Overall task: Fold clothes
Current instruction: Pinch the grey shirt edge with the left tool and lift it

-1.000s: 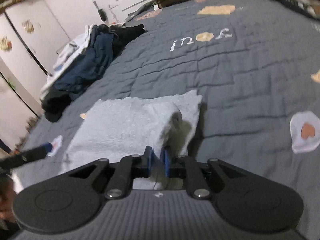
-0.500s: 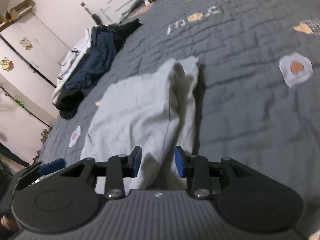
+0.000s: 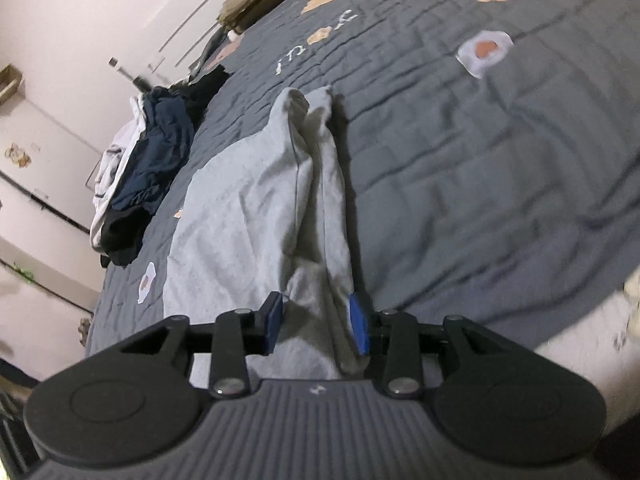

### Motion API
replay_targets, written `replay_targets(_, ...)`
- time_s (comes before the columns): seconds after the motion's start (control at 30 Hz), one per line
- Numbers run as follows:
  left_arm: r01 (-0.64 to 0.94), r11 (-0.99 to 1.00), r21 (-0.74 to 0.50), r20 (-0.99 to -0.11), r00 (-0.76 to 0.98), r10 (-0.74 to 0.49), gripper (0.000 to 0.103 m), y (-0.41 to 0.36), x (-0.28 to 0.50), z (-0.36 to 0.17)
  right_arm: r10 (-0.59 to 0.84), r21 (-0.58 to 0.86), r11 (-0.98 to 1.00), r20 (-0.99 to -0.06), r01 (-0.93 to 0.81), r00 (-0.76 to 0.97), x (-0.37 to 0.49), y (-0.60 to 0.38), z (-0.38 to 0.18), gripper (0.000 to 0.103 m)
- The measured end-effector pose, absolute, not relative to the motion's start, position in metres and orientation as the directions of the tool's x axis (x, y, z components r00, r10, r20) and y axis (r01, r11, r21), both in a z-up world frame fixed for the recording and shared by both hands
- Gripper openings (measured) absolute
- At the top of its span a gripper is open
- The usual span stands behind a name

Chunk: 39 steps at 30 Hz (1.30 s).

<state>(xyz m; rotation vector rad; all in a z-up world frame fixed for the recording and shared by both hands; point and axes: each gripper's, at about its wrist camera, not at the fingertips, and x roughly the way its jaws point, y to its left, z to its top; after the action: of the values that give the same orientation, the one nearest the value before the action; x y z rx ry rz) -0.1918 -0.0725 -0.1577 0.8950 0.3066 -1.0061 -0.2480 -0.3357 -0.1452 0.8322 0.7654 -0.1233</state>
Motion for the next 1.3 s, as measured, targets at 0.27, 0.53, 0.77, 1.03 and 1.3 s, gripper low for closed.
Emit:
replay_targets(0.27,0.783,0.249,0.570,-0.577,0.597,-0.557,0.029,-0.071,-0.179,-0.171,0.168,0.655,0.614,-0.654,0.441,0.738,-0.264,-0.322,-0.160,0.036)
replay_targets(0.53,0.779,0.147,0.610,-0.620,0.584,-0.524,0.003,-0.054,-0.180,-0.167,0.097,0.687,0.580,-0.592,0.438,0.800,-0.274,-0.325,-0.149,0.001)
replay_targets(0.77,0.817,0.174,0.551,-0.670,0.556,-0.491,0.003,-0.034,-0.170,-0.153,0.143,0.672,0.592,-0.631,0.445,0.762,-0.271,-0.323,-0.152,0.001)
replay_targets(1.03,0.781,0.171,0.601,-0.600,0.582,-0.548,0.046,-0.048,-0.186,-0.155,0.119,0.575,0.705,-0.673,0.415,0.730,-0.261,-0.312,-0.143,0.005)
replay_targets(1.3,0.738,0.109,0.666,-0.579,0.603,-0.549,0.042,-0.067,-0.189,-0.173,0.098,0.496,0.787,-0.688,0.367,0.719,-0.211,-0.309,-0.136,0.035)
